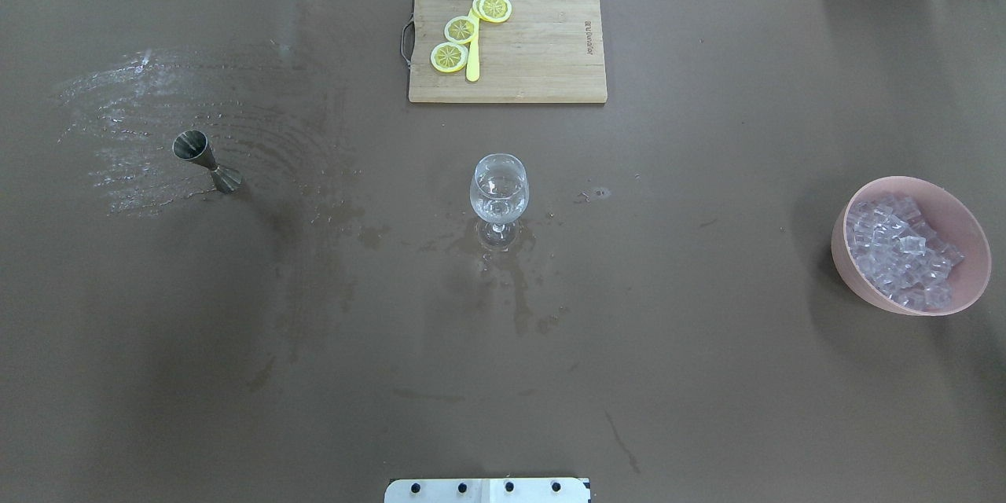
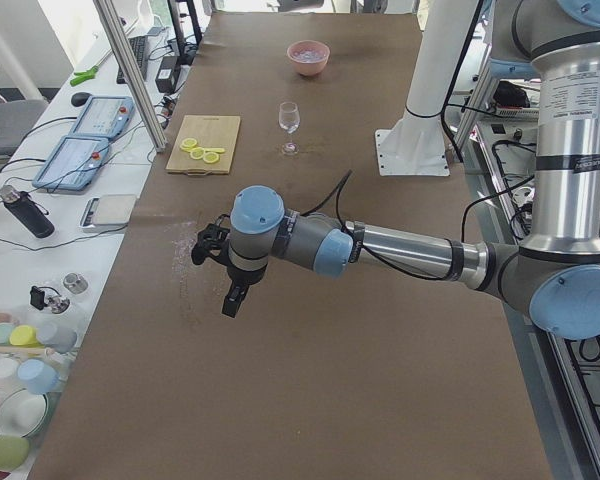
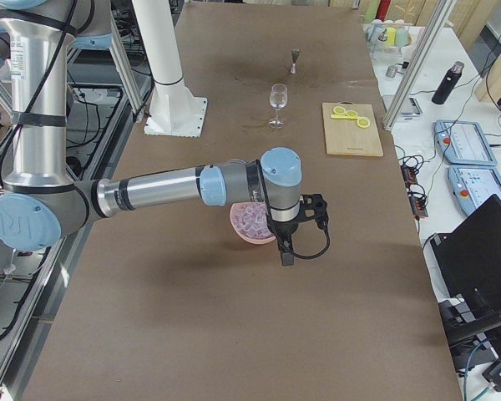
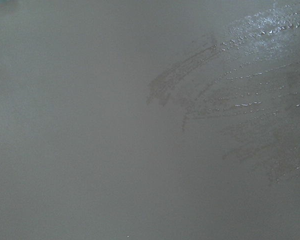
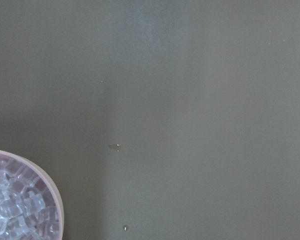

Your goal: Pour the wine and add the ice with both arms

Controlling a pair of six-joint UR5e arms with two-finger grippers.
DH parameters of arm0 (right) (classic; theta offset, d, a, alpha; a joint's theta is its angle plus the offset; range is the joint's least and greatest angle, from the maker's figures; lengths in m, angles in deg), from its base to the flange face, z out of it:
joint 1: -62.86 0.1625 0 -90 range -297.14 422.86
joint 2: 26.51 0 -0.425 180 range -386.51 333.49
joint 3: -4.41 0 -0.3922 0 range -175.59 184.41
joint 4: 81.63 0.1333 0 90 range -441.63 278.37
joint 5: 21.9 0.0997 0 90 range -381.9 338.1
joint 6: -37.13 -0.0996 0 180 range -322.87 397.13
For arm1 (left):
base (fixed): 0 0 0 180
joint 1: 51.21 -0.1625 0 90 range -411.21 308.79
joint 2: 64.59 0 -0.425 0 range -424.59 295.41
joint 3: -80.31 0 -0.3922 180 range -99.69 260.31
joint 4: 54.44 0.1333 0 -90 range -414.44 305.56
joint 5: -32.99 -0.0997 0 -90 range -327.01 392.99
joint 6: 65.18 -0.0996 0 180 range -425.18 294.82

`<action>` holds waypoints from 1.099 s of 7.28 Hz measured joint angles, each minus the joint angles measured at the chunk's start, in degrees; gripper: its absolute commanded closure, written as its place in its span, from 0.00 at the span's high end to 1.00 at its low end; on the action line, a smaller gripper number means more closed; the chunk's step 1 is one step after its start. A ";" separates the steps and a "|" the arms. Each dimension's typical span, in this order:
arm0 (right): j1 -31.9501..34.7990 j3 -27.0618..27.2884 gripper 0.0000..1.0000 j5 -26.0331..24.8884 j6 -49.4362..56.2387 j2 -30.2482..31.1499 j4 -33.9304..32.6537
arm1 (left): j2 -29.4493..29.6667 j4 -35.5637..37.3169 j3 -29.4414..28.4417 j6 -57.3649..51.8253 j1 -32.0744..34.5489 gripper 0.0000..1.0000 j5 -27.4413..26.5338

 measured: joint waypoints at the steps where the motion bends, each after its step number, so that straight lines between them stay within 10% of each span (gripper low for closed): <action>1: -0.02 0.12 1.00 -0.08 0.35 -0.06 0.14 | 0.62 -3.99 -0.62 0.10 -0.03 0.98 -0.04; 8: -0.03 0.04 1.00 -0.03 -0.14 -0.29 0.31 | 4.48 -18.26 -2.70 5.91 -5.09 0.98 0.38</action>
